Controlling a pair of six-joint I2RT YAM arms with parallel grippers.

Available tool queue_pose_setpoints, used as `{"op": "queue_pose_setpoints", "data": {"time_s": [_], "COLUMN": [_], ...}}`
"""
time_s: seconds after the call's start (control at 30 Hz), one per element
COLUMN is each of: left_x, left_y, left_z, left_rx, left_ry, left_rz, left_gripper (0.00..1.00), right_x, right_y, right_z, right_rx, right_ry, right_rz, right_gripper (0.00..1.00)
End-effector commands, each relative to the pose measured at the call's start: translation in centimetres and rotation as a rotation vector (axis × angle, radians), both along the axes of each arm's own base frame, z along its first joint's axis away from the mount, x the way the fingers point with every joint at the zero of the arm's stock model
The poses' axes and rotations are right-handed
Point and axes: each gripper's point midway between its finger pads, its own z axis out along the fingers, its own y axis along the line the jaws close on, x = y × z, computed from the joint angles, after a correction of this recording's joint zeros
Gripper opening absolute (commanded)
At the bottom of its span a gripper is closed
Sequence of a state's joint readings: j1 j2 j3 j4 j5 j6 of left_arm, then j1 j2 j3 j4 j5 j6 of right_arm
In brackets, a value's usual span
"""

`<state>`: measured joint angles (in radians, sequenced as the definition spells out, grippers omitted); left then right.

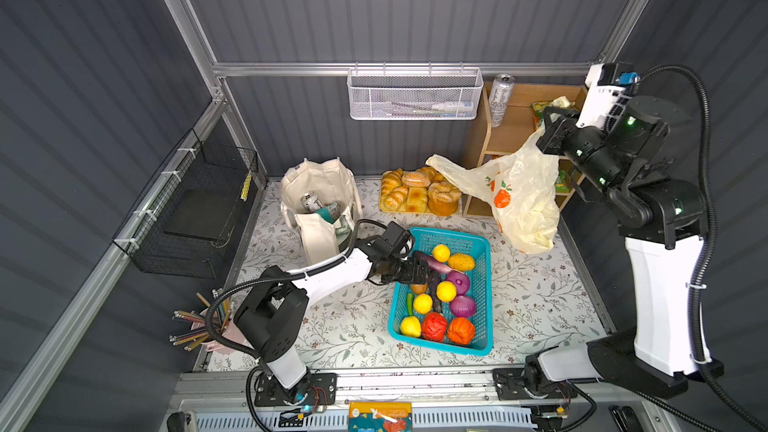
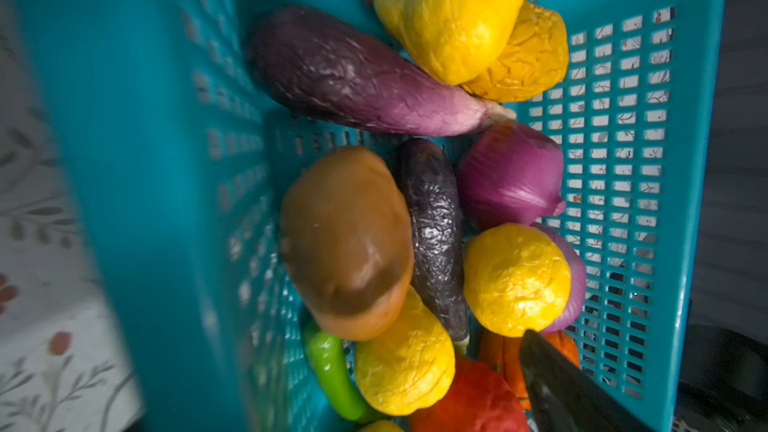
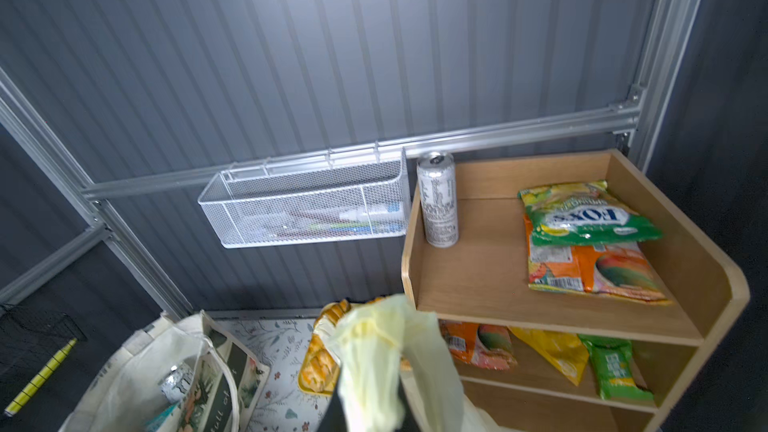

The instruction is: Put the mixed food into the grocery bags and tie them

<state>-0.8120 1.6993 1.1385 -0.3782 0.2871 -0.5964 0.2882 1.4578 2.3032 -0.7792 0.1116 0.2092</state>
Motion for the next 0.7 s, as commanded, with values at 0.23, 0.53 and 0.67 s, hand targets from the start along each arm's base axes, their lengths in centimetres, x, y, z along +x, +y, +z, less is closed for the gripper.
{"op": "queue_pose_setpoints", "data": {"time_s": [0.23, 0.53, 0.67], "left_x": [0.6, 6.0, 4.5], "left_y": [-7.8, -1.5, 3.3], "left_z": [1.1, 3.8, 7.0], "left_rx": [-0.171, 0.113, 0.254], "left_ry": [0.003, -0.224, -0.293], "left_rz": [-0.029, 0.104, 0.1], "left_gripper": [1.0, 1.0, 1.0], "right_x": [3.8, 3.4, 3.0], "right_y": [2.4, 2.8, 2.9], "right_z": [-1.8, -1.8, -1.7], "right_rx": [0.025, 0.033, 0.035], "right_ry": [0.075, 0.08, 0.076], "right_rz": [0.094, 0.12, 0.133], "right_gripper": [0.0, 0.0, 0.0]}}
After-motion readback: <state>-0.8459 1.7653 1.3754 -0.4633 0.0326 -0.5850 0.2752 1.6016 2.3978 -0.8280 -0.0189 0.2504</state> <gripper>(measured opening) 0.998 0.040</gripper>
